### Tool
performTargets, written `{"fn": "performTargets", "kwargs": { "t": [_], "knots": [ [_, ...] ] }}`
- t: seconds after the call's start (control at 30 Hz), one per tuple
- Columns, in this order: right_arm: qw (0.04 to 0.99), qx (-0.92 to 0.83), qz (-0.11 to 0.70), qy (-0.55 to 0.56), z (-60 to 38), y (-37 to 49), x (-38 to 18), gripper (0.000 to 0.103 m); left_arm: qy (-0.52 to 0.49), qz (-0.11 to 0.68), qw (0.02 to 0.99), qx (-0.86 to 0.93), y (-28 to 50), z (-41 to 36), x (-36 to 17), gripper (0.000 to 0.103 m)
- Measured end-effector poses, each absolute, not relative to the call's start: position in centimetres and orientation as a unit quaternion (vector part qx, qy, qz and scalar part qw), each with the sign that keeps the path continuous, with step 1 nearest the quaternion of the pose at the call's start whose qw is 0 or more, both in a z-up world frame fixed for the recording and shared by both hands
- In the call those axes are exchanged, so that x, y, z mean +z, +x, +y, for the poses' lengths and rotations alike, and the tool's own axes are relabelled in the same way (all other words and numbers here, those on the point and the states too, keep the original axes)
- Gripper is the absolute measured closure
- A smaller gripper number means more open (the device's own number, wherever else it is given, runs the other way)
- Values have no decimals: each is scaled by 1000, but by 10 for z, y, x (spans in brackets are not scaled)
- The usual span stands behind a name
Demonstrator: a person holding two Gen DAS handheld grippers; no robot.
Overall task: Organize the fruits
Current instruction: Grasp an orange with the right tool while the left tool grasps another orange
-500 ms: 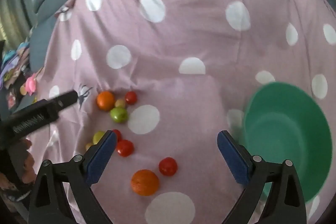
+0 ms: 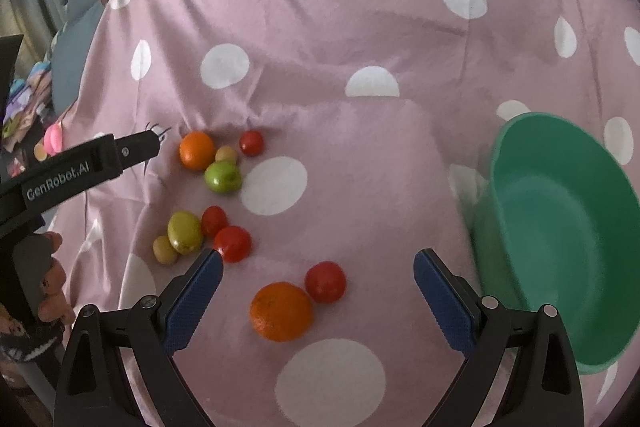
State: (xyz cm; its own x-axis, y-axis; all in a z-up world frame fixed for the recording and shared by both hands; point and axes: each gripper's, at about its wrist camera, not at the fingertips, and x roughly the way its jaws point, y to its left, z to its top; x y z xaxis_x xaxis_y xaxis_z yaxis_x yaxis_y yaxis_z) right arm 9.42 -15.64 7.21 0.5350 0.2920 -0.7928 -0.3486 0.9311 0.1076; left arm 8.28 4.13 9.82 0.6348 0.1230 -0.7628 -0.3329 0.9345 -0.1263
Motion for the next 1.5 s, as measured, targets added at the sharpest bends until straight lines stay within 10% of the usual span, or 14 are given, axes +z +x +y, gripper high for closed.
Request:
{"fn": "performTargets", "kwargs": {
  "t": [0.8, 1.03, 1.5],
  "knots": [
    [810, 216, 542, -60, -133, 80, 28, 35, -207, 411, 880, 119, 76, 68, 86, 27],
    [806, 200, 552, -78, -129, 83, 17, 59, -225, 403, 880, 112, 84, 73, 87, 27],
    [830, 186, 526, -15, -136, 104, 26, 60, -224, 440, 863, 103, 142, 62, 58, 44]
  ]
}}
